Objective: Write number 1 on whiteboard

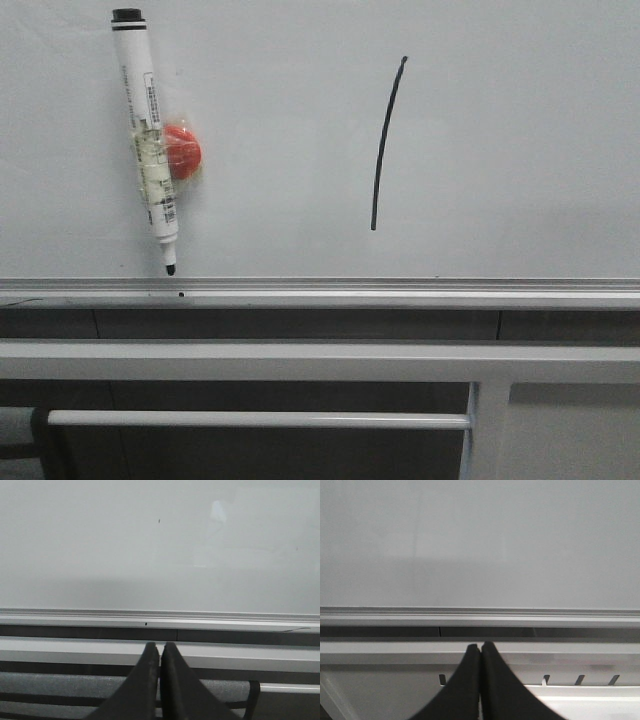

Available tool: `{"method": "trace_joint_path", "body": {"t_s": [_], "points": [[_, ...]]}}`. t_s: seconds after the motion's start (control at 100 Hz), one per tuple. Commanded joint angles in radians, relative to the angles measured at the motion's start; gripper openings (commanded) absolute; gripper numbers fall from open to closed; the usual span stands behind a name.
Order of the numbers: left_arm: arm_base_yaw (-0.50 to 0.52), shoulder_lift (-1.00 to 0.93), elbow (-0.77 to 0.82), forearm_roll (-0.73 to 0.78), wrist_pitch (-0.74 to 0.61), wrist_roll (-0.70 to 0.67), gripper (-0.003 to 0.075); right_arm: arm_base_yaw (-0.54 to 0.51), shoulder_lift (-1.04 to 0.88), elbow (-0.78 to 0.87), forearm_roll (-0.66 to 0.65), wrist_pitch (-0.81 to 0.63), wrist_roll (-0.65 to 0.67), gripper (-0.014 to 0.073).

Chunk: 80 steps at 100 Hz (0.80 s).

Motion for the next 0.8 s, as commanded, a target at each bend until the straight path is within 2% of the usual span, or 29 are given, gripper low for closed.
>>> {"method": "trace_joint_path", "body": {"t_s": [0.0, 0.79], "points": [[0.002, -0.023, 0.006, -0.007, -0.071, -0.002, -0.002, -0.008, -0.014, 0.029, 0.01, -0.02, -0.016, -0.0064], [0.002, -0.023, 0.006, -0.007, -0.071, -0.002, -0.002, -0.008, -0.014, 0.029, 0.01, -0.02, -0.016, -0.0064]]}}
